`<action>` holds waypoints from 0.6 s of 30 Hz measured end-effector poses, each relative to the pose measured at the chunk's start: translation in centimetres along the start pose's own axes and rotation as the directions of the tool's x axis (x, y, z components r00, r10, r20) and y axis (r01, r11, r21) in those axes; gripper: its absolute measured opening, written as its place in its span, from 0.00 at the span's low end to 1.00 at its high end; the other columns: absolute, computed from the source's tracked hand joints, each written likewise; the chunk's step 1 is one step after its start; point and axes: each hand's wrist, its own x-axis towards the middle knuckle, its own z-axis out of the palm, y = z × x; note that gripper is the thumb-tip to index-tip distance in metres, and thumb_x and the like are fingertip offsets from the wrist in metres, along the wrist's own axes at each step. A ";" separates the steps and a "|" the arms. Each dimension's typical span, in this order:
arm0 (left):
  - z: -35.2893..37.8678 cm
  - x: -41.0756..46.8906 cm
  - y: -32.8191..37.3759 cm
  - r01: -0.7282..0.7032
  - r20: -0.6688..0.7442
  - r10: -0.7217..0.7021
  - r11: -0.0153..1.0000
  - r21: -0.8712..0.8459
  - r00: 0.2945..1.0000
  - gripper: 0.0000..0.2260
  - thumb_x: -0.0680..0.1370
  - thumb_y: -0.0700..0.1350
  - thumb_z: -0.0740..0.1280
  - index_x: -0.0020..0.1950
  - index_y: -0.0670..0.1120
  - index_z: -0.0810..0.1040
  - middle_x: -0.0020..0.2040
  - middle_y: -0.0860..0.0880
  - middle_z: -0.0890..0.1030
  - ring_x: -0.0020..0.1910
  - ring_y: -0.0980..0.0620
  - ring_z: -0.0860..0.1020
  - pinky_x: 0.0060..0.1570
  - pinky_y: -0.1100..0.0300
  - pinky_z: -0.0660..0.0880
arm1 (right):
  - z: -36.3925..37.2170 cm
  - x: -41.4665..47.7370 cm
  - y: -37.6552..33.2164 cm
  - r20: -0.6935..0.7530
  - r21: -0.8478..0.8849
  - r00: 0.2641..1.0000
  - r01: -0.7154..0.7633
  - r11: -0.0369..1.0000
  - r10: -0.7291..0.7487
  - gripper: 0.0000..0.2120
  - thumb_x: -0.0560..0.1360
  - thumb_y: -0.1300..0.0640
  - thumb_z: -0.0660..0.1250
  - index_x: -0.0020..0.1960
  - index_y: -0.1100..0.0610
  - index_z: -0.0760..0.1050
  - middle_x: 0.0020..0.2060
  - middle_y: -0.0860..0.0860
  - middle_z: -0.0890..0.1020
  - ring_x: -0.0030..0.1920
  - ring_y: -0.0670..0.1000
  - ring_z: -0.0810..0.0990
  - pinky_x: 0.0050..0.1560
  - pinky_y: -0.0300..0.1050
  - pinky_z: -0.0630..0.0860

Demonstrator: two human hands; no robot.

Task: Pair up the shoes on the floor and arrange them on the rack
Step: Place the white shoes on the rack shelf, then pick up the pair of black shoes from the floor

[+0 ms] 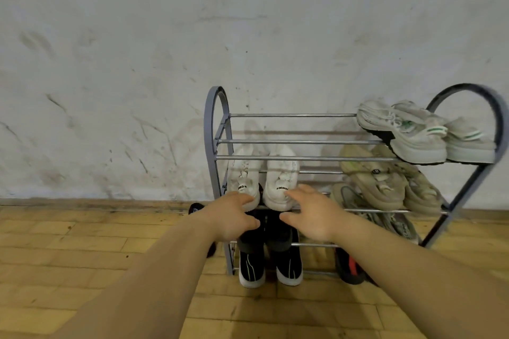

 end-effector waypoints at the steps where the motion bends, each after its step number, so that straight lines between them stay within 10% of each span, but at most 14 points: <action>1: -0.7 -1.2 0.6 -0.011 -0.019 0.011 1.000 0.010 1.000 0.34 0.80 0.55 0.70 0.83 0.52 0.60 0.83 0.49 0.61 0.79 0.48 0.64 0.71 0.60 0.63 | -0.3 -1.0 -0.4 0.009 -0.018 1.000 0.007 1.000 -0.006 0.34 0.79 0.39 0.67 0.80 0.51 0.64 0.79 0.49 0.63 0.79 0.52 0.61 0.76 0.44 0.58; 9: -6.8 -15.2 1.4 -0.122 -0.321 0.135 0.991 0.061 0.937 0.32 0.78 0.63 0.69 0.80 0.66 0.62 0.80 0.59 0.66 0.75 0.54 0.70 0.69 0.55 0.69 | -1.8 -7.6 -6.0 0.072 -0.045 0.991 0.115 0.992 -0.111 0.27 0.80 0.40 0.65 0.77 0.47 0.69 0.75 0.45 0.70 0.75 0.48 0.68 0.73 0.43 0.65; 18: -2.0 -23.3 -15.1 0.229 -0.324 -0.259 0.965 -0.129 0.910 0.34 0.78 0.61 0.70 0.81 0.61 0.60 0.80 0.55 0.65 0.74 0.51 0.70 0.69 0.55 0.71 | 4.1 -6.4 -16.8 0.314 -0.032 0.924 0.242 0.970 -0.220 0.26 0.80 0.40 0.65 0.76 0.45 0.69 0.74 0.47 0.73 0.70 0.49 0.74 0.67 0.42 0.70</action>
